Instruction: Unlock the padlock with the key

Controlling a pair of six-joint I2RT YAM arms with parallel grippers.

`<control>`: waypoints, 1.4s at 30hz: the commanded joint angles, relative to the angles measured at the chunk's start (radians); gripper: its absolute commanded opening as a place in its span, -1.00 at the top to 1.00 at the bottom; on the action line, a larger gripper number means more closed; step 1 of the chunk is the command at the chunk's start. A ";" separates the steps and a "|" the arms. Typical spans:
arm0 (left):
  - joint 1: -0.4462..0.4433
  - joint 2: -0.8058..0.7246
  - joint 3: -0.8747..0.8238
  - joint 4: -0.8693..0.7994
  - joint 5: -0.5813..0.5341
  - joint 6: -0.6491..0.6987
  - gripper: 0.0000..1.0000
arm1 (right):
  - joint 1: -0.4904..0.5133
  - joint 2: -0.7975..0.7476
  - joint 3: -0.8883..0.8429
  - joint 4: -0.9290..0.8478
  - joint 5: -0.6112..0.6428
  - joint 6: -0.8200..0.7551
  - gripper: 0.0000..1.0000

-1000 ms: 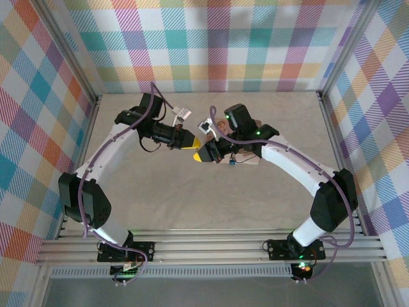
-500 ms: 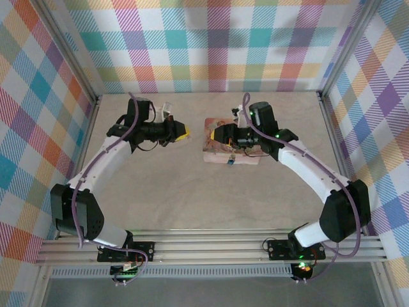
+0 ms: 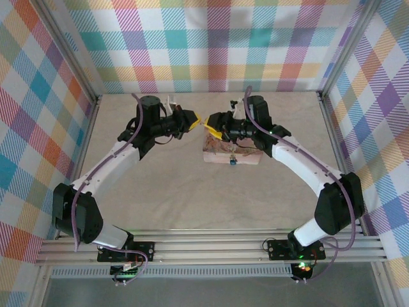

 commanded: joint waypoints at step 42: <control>0.021 -0.047 0.322 -0.599 0.422 1.101 0.15 | -0.037 0.279 0.899 -1.282 -0.261 -1.452 1.00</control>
